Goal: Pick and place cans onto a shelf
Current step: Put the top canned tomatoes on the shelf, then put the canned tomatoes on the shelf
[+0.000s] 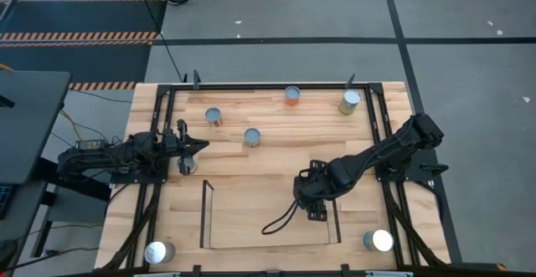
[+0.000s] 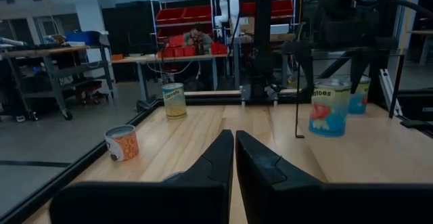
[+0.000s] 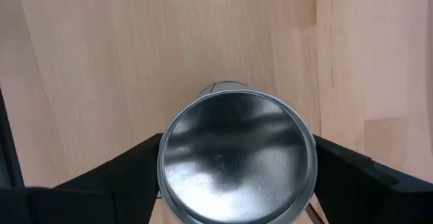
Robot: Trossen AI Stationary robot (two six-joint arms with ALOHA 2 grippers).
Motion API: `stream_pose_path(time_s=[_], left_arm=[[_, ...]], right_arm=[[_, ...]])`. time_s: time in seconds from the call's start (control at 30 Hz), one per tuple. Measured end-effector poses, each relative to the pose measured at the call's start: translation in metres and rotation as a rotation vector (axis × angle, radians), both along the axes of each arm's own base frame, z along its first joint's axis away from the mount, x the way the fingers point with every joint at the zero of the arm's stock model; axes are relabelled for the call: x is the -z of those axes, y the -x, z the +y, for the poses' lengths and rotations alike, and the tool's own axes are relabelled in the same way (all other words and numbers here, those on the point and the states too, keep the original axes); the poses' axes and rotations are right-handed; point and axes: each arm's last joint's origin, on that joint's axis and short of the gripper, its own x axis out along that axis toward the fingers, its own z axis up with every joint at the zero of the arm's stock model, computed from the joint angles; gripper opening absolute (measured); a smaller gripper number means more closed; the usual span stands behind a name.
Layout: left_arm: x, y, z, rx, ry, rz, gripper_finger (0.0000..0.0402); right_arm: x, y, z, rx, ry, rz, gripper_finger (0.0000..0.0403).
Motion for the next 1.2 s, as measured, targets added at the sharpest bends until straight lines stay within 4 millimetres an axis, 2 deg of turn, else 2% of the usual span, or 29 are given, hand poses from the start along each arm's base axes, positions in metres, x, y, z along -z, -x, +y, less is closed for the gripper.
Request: stream_pose_path(time_s=[0.27, 0.47, 0.63, 0.8, 0.9, 1.07, 1.2], left_arm=[[0.000, 0.000, 0.000, 0.000, 0.000, 0.000, 0.0025], [0.000, 0.000, 0.000, 0.000, 0.000, 0.001, 0.0025], [0.000, 0.000, 0.000, 0.000, 0.000, 0.001, 0.0025], [0.000, 0.000, 0.000, 0.000, 0.000, 0.001, 0.0025], [0.000, 0.000, 0.000, 0.000, 0.000, 0.001, 0.0025], [0.000, 0.000, 0.000, 0.000, 0.000, 0.001, 0.0025], [0.000, 0.000, 0.000, 0.000, 0.000, 0.001, 0.0025]], right_arm=[[-0.006, 0.008, -0.004, 0.003, 0.029, 0.015, 0.0376], [-0.007, 0.008, -0.004, -0.007, 0.025, 0.008, 0.0388], [-0.026, 0.017, -0.009, -0.026, 0.003, -0.051, 0.0388], [-0.063, 0.042, -0.017, -0.021, -0.019, -0.187, 0.0388], [-0.084, 0.065, -0.013, -0.053, -0.031, -0.270, 0.0388], [-0.106, 0.104, 0.006, -0.076, -0.148, -0.336, 0.0387], [-0.106, 0.137, 0.031, -0.031, -0.270, -0.235, 0.0384]])
